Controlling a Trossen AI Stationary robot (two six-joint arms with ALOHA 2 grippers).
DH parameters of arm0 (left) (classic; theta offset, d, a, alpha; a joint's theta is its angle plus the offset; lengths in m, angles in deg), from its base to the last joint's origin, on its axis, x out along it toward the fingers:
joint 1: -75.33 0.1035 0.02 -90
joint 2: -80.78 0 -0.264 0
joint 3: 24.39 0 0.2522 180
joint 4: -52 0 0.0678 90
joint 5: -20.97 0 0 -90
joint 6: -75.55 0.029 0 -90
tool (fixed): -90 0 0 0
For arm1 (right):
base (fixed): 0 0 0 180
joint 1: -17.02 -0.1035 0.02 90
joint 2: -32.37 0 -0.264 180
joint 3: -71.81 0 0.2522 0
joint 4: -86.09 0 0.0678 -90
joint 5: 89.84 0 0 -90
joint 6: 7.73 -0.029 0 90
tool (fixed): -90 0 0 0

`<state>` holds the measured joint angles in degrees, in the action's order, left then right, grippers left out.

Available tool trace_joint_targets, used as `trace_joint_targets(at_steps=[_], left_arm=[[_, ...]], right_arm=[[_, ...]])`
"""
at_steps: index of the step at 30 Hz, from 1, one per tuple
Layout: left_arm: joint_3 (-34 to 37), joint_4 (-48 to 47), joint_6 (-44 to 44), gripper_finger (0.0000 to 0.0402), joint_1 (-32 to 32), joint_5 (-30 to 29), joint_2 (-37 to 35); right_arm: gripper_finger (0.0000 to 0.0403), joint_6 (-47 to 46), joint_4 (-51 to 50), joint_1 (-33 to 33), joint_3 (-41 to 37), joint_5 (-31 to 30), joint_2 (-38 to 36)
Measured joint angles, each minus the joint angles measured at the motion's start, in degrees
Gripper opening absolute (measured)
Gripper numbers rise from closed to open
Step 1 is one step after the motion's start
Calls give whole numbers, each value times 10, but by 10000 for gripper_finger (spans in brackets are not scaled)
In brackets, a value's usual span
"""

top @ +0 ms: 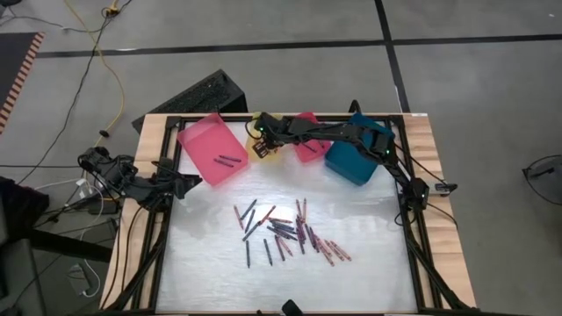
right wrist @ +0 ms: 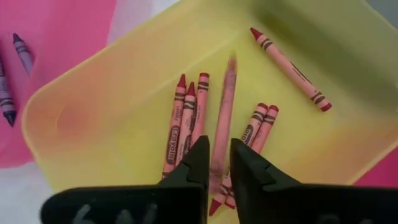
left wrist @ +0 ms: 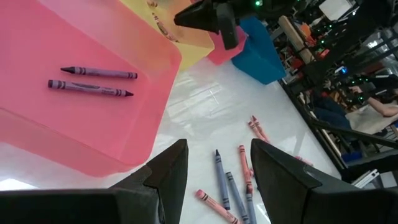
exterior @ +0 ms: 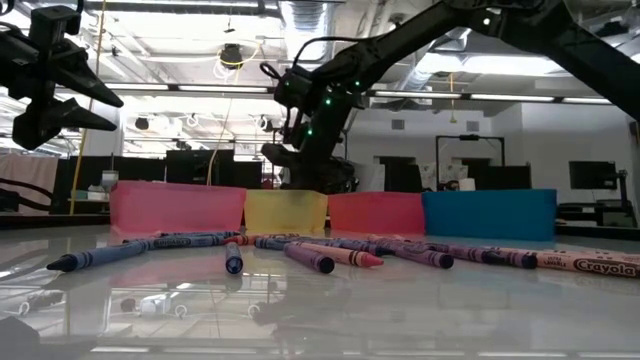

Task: Sort crayons
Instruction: Put the red crayon into the yellow bin, then put the violet crayon into the pink bin

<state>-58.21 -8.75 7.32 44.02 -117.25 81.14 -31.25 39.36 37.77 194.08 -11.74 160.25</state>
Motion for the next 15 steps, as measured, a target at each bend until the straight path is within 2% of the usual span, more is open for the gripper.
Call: trace_joint_targets(at_steps=[5, 11, 15], left_arm=[[0, -1, 0, 165, 0, 0, 0], [0, -1, 9, 165, 0, 0, 0], [0, -1, 11, 165, 0, 0, 0]], right_arm=[[71, 0, -1, 0, 0, 34, 0], [72, 3, -13, -2, 0, 139, -42], [72, 15, -89, -18, 0, 205, -92]])
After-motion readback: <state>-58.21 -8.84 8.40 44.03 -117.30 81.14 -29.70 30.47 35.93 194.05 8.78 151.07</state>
